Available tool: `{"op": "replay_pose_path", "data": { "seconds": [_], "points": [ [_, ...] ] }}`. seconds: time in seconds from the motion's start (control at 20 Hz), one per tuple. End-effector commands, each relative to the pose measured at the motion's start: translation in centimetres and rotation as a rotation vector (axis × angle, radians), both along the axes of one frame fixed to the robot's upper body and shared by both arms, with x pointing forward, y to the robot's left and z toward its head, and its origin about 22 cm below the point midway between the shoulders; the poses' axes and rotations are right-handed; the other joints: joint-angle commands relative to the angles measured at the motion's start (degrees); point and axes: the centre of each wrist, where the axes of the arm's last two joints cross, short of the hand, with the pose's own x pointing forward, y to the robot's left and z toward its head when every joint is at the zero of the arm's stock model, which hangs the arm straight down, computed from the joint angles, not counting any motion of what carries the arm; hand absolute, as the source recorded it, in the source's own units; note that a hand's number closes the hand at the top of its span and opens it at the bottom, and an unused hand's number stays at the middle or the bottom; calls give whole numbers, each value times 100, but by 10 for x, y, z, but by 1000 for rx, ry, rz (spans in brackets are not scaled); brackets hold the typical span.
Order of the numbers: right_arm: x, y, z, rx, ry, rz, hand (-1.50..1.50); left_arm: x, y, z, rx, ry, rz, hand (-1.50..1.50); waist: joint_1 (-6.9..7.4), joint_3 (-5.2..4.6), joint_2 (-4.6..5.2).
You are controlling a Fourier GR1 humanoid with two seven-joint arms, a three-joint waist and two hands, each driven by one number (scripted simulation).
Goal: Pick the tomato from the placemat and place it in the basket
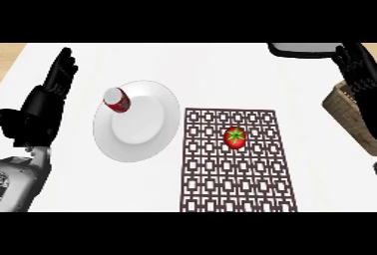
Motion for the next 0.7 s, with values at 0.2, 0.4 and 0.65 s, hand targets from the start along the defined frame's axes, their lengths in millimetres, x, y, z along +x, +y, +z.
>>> {"op": "replay_pose_path", "data": {
  "seconds": [0.2,0.4,0.65],
  "points": [
    [26,63,-13,291,-2,-50,150,-48,2,-119,-170,534,100,0,395,108,103],
    [29,159,-36,205,28,166,150,-57,6,-140,-193,702,78,0,552,107,115],
    [32,230,-63,-4,56,-55,-150,-74,18,-151,-189,732,103,0,409,93,31]
  ]
}}
